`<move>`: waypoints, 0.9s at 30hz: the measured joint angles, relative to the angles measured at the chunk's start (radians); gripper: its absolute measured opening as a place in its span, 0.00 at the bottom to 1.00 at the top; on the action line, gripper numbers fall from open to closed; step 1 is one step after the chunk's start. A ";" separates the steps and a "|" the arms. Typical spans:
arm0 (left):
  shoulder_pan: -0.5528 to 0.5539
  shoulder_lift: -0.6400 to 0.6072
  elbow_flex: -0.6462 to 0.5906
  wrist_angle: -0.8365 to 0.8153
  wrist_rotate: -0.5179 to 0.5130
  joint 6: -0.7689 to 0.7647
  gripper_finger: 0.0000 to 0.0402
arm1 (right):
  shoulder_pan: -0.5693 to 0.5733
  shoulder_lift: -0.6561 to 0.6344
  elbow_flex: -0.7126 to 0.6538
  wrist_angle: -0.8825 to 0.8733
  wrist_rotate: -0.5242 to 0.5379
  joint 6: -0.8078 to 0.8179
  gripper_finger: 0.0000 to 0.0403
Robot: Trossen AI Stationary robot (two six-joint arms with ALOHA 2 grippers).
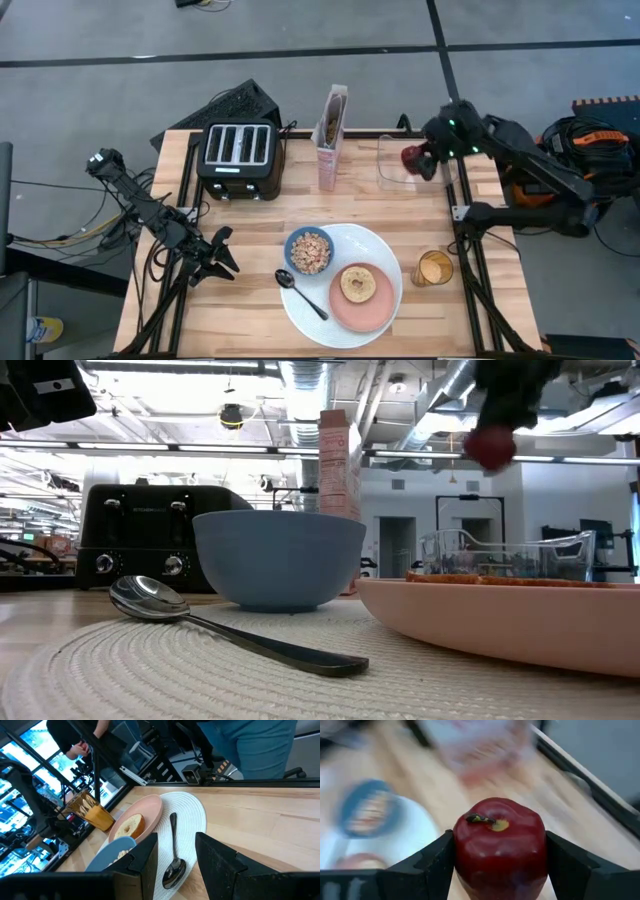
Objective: Arrange a breakfast setting
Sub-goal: Put the red apple from the transparent bin on the pink plate
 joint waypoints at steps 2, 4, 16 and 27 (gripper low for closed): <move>0.000 0.000 0.000 0.000 0.000 0.000 0.30 | 0.109 -0.042 0.000 0.036 0.001 0.071 0.68; 0.000 0.000 0.000 0.000 0.000 0.000 0.30 | 0.230 -0.068 0.000 0.069 0.042 0.145 0.68; 0.000 0.000 0.000 0.000 0.000 0.000 0.30 | 0.887 -0.005 0.000 0.235 0.499 0.481 0.69; 0.000 0.000 0.000 0.000 0.000 0.000 0.30 | 1.230 0.212 -0.001 0.329 0.746 0.878 0.70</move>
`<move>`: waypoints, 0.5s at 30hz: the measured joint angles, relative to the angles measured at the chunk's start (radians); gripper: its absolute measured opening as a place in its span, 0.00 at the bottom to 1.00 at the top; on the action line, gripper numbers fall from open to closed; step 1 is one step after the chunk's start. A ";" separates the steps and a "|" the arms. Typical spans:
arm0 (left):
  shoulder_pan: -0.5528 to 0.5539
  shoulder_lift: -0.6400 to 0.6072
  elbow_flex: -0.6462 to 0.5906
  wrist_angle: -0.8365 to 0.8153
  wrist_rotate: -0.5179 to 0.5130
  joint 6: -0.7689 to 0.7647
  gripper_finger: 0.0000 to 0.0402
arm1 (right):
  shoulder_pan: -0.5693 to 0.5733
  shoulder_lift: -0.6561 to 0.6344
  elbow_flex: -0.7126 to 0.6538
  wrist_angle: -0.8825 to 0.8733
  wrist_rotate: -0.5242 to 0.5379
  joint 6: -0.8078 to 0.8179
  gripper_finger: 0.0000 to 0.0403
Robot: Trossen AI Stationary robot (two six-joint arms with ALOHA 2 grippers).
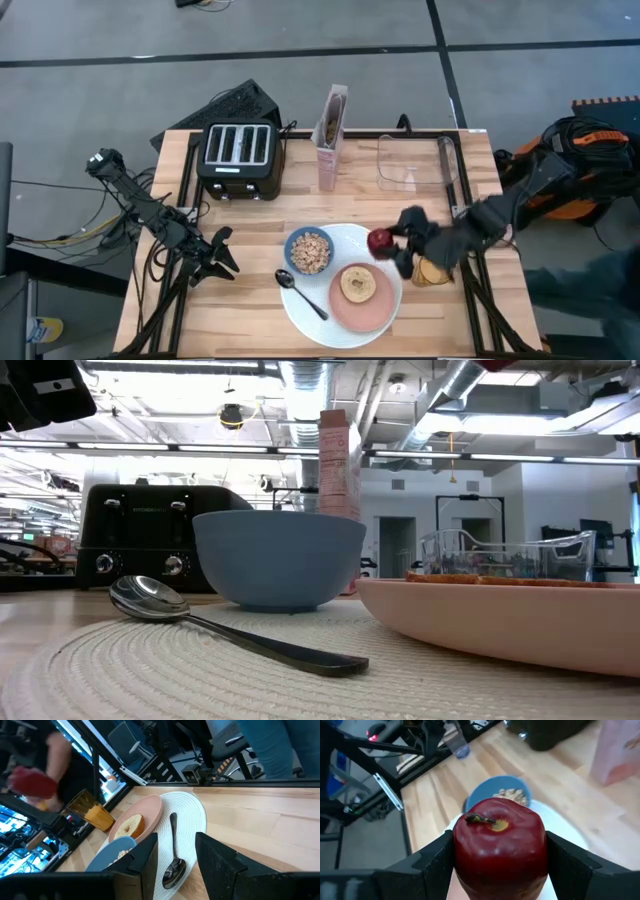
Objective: Arrange a breakfast setting
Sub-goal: Put the red apple from the transparent bin on the pink plate
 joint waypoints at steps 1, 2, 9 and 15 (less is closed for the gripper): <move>0.000 0.000 0.000 0.000 0.000 0.000 0.30 | 0.024 0.022 0.000 0.015 0.020 0.033 0.70; 0.000 0.000 0.000 0.000 0.000 0.000 0.30 | 0.047 0.042 0.000 0.024 0.038 0.064 0.70; 0.000 0.000 0.000 0.000 0.000 0.000 0.30 | 0.168 0.166 0.000 0.090 0.090 0.221 0.70; 0.000 0.000 0.000 0.000 0.000 0.000 0.30 | 0.208 0.270 0.000 0.098 0.091 0.253 0.70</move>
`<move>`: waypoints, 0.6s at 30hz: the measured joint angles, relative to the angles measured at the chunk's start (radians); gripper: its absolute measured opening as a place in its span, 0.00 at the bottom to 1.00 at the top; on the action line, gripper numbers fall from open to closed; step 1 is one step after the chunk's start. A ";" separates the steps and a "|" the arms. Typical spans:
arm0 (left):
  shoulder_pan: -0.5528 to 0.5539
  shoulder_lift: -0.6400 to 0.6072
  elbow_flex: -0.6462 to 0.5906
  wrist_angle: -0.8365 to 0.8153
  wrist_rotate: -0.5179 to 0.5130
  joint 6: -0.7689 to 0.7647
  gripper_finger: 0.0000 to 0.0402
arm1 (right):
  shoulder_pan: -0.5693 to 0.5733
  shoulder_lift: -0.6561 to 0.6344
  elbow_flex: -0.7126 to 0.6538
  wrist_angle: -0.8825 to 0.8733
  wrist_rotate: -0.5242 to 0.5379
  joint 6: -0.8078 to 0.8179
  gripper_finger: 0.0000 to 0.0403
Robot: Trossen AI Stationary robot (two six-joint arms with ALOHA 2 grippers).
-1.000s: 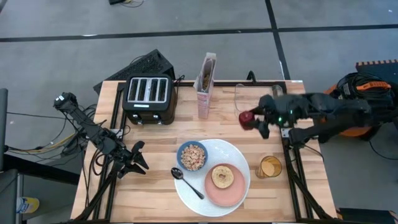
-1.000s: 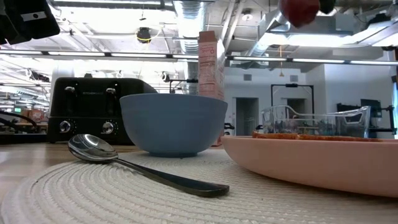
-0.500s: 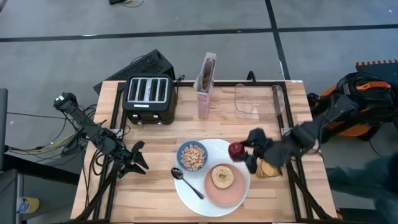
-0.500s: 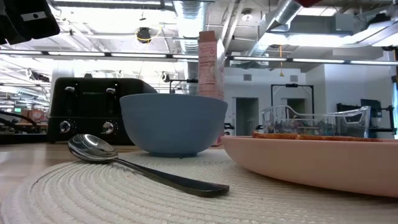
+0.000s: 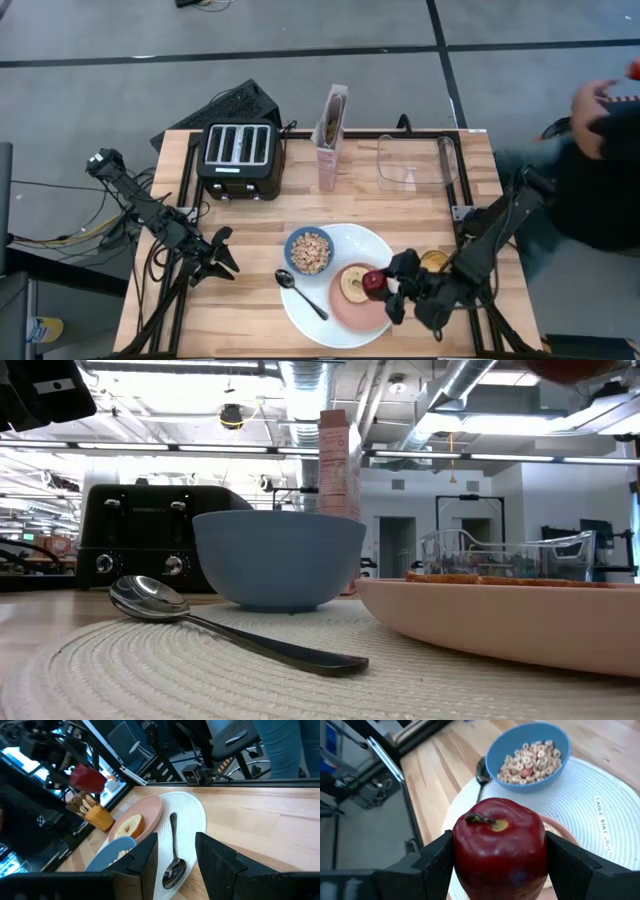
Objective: Arrange a breakfast setting
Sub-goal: Put the red apple from the transparent bin on the pink plate
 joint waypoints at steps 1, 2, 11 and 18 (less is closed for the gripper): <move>0.000 0.000 0.000 0.000 0.000 0.000 0.30 | 0.003 0.018 0.000 0.006 0.001 -0.002 0.70; 0.000 0.000 0.000 0.000 0.000 0.000 0.30 | 0.005 0.034 0.000 0.010 0.001 -0.006 0.70; 0.000 0.000 0.000 0.000 0.000 0.000 0.30 | 0.027 0.184 0.000 0.077 0.001 -0.024 0.70; 0.000 0.000 0.000 0.000 0.000 0.000 0.30 | 0.058 0.283 0.000 0.099 0.001 0.020 0.70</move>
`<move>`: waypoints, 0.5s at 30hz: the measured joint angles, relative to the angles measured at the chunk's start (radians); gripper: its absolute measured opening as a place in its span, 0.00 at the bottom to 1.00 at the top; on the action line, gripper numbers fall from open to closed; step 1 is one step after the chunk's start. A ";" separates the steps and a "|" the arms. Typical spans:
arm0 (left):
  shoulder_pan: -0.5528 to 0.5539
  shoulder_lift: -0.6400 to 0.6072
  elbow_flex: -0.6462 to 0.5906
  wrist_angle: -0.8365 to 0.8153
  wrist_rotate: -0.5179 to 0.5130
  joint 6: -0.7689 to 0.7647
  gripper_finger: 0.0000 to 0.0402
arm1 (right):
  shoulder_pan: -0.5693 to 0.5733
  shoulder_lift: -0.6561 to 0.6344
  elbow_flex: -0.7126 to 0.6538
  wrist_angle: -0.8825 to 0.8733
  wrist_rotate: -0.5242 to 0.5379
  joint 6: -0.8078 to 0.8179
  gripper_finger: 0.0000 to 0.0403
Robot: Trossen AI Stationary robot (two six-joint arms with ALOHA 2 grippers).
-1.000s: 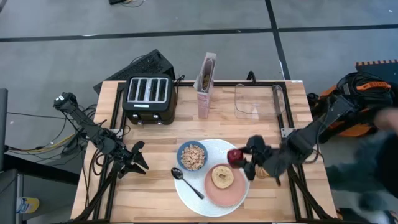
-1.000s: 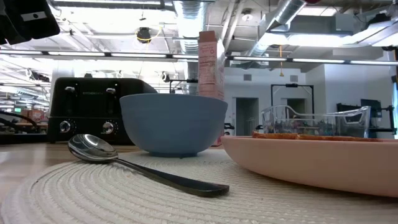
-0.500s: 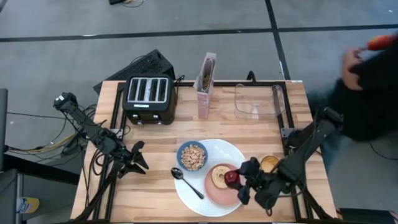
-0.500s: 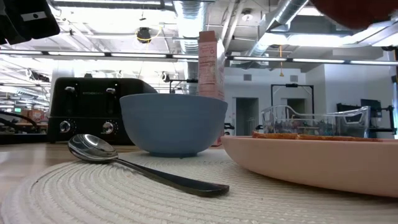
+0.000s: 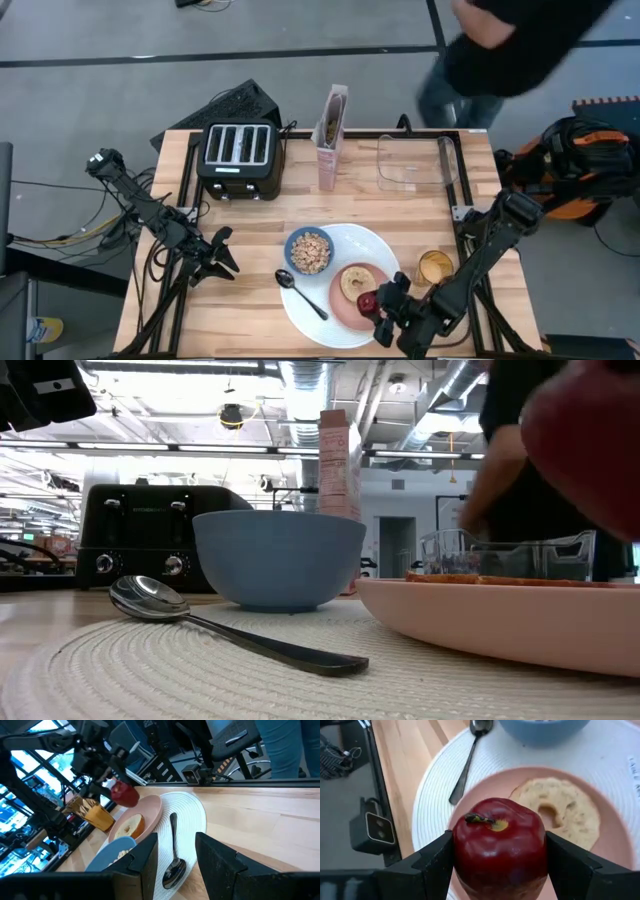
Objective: Arrange a breakfast setting
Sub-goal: Put the red apple from the transparent bin on the pink plate
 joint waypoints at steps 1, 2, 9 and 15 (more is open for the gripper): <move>0.000 0.000 0.000 0.000 0.000 0.000 0.30 | 0.003 0.014 0.000 0.008 0.000 0.006 0.70; 0.000 0.000 0.000 0.000 0.000 0.000 0.30 | 0.007 0.027 0.000 0.012 0.000 0.006 0.70; 0.000 0.000 0.000 0.000 0.000 0.000 0.30 | 0.022 0.112 0.000 0.058 0.001 0.033 0.70; 0.000 0.000 0.000 0.000 0.000 0.000 0.30 | 0.030 0.113 0.000 0.060 0.022 0.034 0.71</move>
